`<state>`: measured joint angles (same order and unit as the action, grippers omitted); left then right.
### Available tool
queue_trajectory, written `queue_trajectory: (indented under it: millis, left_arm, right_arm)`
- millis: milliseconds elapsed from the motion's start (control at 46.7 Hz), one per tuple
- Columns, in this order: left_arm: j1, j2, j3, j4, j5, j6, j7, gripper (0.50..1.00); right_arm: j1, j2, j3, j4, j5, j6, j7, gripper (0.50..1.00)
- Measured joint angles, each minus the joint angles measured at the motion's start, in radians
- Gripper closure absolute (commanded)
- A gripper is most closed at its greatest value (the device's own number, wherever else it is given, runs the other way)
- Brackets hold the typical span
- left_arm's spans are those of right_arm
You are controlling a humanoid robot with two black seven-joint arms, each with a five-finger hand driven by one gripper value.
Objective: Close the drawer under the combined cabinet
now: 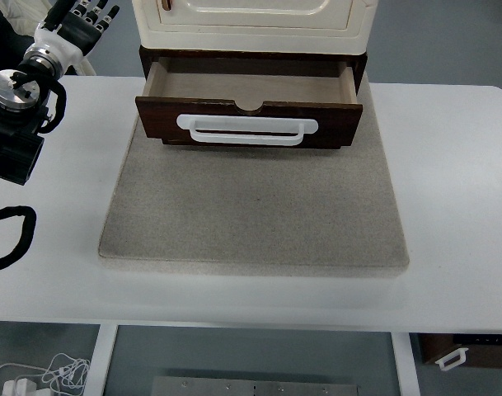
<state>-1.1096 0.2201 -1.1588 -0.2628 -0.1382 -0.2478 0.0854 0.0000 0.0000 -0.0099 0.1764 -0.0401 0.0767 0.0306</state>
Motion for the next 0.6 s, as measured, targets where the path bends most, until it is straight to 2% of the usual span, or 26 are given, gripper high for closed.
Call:
queue_trajectory:
  millis: [171, 600]
  left_arm:
    - [-0.031, 0.014, 0.001, -0.006, 0.007, 0.002, 0.000, 0.500]
    - [-0.182, 0.159, 0.009, -0.109, 0.020, -0.010, -0.001, 0.500]
  right_arm:
    - [0.000, 0.000, 0.000, 0.000, 0.000, 0.000, 0.000, 0.548]
    - [0.000, 0.000, 0.000, 0.000, 0.000, 0.000, 0.000, 0.548]
